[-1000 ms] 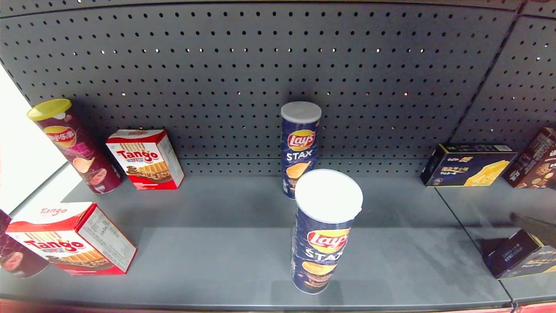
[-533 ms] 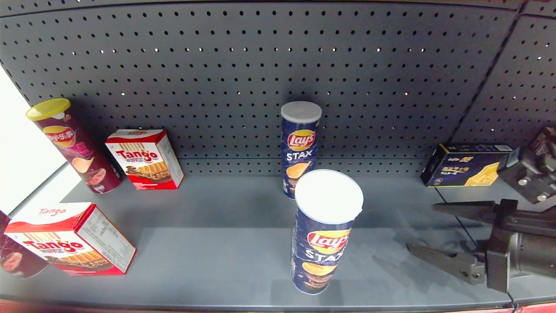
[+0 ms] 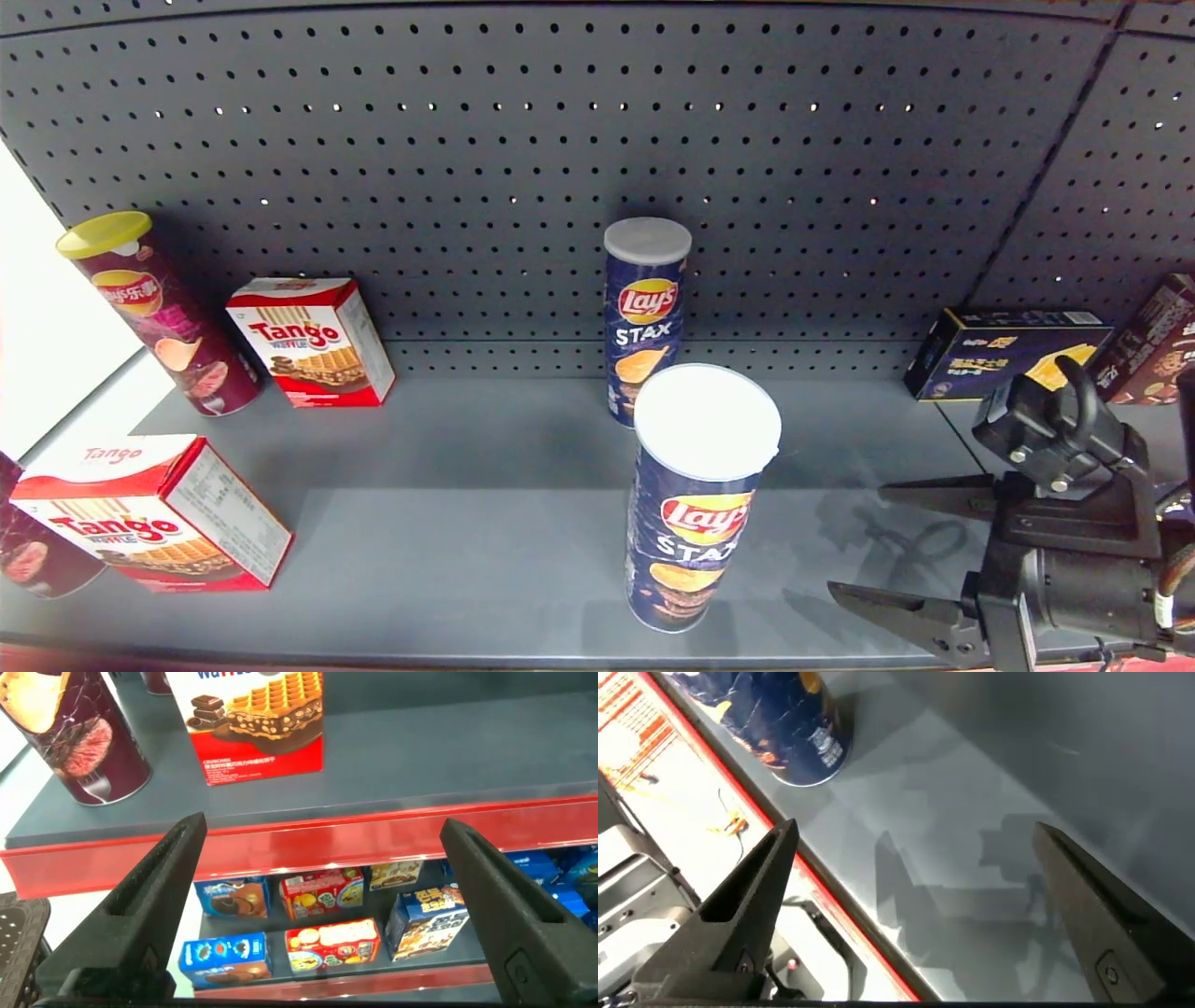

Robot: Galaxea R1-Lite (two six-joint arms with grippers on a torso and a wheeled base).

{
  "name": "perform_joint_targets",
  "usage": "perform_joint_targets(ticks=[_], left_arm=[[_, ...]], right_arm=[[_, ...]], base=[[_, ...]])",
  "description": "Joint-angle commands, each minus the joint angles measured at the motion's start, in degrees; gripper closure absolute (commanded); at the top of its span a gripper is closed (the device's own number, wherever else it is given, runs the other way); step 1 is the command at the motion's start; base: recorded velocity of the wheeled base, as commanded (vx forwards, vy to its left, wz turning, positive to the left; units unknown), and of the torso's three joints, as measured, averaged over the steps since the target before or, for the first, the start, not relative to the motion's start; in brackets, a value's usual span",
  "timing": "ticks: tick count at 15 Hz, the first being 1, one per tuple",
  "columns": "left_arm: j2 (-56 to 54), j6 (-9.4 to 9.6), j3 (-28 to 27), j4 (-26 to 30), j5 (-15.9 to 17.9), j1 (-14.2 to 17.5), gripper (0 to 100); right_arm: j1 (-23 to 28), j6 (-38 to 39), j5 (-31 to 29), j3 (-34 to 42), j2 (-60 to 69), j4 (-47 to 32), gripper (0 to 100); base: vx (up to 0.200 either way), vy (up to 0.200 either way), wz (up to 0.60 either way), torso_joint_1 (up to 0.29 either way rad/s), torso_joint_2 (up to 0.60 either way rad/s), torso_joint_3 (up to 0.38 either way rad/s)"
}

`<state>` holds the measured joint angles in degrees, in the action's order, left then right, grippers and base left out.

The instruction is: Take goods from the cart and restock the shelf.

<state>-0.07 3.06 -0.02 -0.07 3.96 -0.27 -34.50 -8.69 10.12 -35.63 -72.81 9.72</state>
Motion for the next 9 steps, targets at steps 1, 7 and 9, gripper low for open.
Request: perform_joint_targets(ticks=[1,7,9], left_arm=[[0.07,0.02,0.02,-0.01,-0.01,0.00,0],[0.07,0.02,0.02,-0.01,-0.01,0.00,0],[0.07,0.02,0.02,-0.01,-0.01,0.00,0]], right_arm=[[-0.83,-0.10,-0.01,-0.40,-1.98,0.57,0],[-2.85,-0.10,-0.01,-1.72,-7.43,2.59,0],[-2.94,-0.10,-0.01,-2.34,-8.66,2.59,0]], base=[[0.000,0.000,0.00,0.000,0.00,0.000],[0.000,0.000,0.00,0.000,0.00,0.000],[0.000,0.000,0.00,0.000,0.00,0.000]])
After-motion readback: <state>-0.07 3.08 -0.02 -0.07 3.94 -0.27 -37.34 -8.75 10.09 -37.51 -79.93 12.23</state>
